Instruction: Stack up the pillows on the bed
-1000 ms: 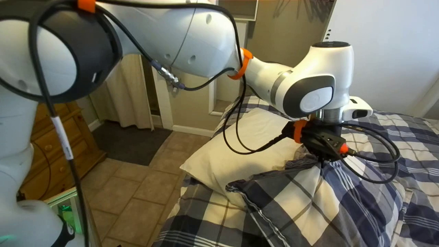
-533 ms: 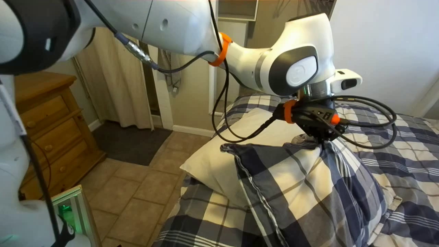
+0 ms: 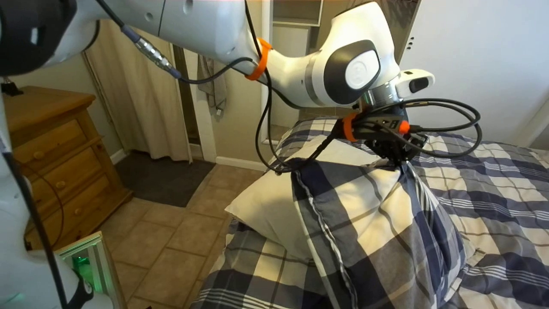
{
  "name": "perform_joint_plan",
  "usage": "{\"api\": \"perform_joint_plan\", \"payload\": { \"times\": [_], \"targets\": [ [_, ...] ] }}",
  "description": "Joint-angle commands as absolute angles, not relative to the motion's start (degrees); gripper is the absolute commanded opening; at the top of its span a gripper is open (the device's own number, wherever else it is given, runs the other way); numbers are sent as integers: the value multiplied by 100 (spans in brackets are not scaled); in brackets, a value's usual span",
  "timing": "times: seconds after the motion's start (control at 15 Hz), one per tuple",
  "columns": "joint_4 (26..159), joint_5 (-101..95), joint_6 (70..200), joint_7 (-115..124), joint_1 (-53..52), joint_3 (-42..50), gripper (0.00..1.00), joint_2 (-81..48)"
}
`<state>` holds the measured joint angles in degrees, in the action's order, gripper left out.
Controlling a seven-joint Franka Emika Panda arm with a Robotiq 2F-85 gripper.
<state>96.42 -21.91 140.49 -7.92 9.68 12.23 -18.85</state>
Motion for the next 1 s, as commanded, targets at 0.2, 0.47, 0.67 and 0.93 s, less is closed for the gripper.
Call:
{"api": "perform_joint_plan", "payload": {
  "times": [0.2, 0.47, 0.67, 0.93],
  "targets": [
    [9629, -2497, 14207, -643, 893, 1322, 1, -1927],
    [9558, -3798, 14417, -208, 480, 1590, 1, -1846],
    [9523, -4662, 14490, 109, 291, 1596, 1, -1800],
    [9546, -5730, 14719, 656, 132, 1504, 1, -1649]
  ]
}}
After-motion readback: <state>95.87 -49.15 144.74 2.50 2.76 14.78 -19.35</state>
